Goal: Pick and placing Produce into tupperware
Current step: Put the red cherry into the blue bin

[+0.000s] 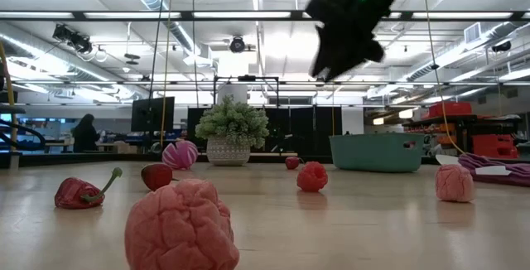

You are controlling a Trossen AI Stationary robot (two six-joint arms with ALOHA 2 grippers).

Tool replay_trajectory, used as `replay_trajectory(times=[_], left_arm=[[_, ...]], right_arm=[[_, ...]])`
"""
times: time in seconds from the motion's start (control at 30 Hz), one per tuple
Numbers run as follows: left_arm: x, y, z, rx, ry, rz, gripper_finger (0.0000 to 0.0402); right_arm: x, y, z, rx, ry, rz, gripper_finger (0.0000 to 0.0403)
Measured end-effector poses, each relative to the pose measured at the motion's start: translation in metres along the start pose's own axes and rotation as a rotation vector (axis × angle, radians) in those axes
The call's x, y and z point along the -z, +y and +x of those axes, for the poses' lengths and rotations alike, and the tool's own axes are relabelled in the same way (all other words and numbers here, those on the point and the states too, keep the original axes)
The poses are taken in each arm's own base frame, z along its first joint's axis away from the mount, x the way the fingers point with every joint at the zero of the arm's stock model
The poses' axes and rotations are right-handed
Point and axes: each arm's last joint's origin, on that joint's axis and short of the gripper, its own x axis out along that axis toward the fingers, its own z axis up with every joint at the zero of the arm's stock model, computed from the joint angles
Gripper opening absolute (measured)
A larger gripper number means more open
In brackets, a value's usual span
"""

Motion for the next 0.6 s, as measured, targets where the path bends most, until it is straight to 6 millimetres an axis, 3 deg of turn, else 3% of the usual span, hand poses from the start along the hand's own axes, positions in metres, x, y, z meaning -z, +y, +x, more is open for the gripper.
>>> replay_trajectory(times=[0.13, 0.3, 0.47, 0.6], left_arm=[[0.0, 0.0, 0.0, 0.0, -0.001, 0.001, 0.0176], [0.0, 0.0, 0.0, 0.0, -0.003, 0.004, 0.0173], [0.0, 0.0, 0.0, 0.0, -0.003, 0.012, 0.0178], [0.0, 0.0, 0.0, 0.0, -0.002, 0.014, 0.0173]], right_arm=[[0.0, 0.015, 0.013, -0.044, -0.055, -0.108, 0.0202], [0.005, 0.025, 0.053, -0.04, -0.076, -0.124, 0.0202], [0.015, 0.008, 0.098, 0.112, -0.019, -0.113, 0.0201], [0.016, -0.009, 0.118, 0.164, 0.014, -0.007, 0.0201]])
